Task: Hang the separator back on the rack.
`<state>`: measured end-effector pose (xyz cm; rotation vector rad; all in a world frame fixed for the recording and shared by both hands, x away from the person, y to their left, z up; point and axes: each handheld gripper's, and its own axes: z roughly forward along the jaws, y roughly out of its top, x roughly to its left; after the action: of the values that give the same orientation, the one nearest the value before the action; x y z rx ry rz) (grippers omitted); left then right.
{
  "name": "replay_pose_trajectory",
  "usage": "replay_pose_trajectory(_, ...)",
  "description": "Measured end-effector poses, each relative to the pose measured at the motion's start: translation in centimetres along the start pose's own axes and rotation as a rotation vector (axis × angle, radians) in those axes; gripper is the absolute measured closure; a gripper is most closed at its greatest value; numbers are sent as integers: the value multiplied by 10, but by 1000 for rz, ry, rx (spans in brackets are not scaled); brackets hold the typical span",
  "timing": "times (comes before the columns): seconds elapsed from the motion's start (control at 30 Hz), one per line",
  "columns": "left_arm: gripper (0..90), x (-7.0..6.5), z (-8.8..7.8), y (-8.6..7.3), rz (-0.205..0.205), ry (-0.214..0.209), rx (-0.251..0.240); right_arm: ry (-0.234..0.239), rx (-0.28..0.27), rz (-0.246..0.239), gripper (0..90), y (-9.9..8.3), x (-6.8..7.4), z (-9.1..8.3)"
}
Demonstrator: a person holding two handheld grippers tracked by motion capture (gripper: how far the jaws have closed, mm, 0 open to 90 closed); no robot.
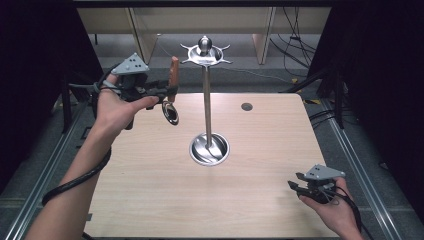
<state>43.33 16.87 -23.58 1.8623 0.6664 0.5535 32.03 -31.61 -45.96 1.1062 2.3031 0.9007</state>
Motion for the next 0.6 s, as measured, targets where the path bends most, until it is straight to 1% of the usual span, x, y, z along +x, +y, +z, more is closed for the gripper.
replay_pose_trajectory(0.1, 671, 1, 1, 1, 1, -7, 0, 0, 4, 10, 565, 0, 1, 0)
replay_pose_trajectory(0.13, 671, 2, 1, 1, 2, -9, 1, 1, 4, 1, 565, 0, 0, 0)
replay_pose_trajectory(0.2, 671, 2, 1, 2, 7, -9, 5, -10, -14, -42, 565, 1, -4, 1)
replay_pose_trajectory(0.23, 671, 2, 2, 2, 8, -10, 7, -10, -13, -44, 565, 1, -4, 1)
replay_pose_trajectory(0.3, 671, 2, 2, 3, 6, -8, 7, -2, 5, 13, 565, 0, 1, 0)
replay_pose_trajectory(0.33, 671, 2, 2, 3, 5, -8, 8, -3, 1, -20, 565, 1, -2, 0)
replay_pose_trajectory(0.43, 671, 2, 3, 4, 4, -9, 10, -7, -1, -35, 565, 1, -3, 0)
replay_pose_trajectory(0.57, 670, 3, 4, 4, 8, -11, 18, -9, 0, -37, 566, 0, -4, 0)
replay_pose_trajectory(0.6, 670, 3, 4, 5, 8, -9, 17, -8, 2, -17, 566, 0, -2, 0)
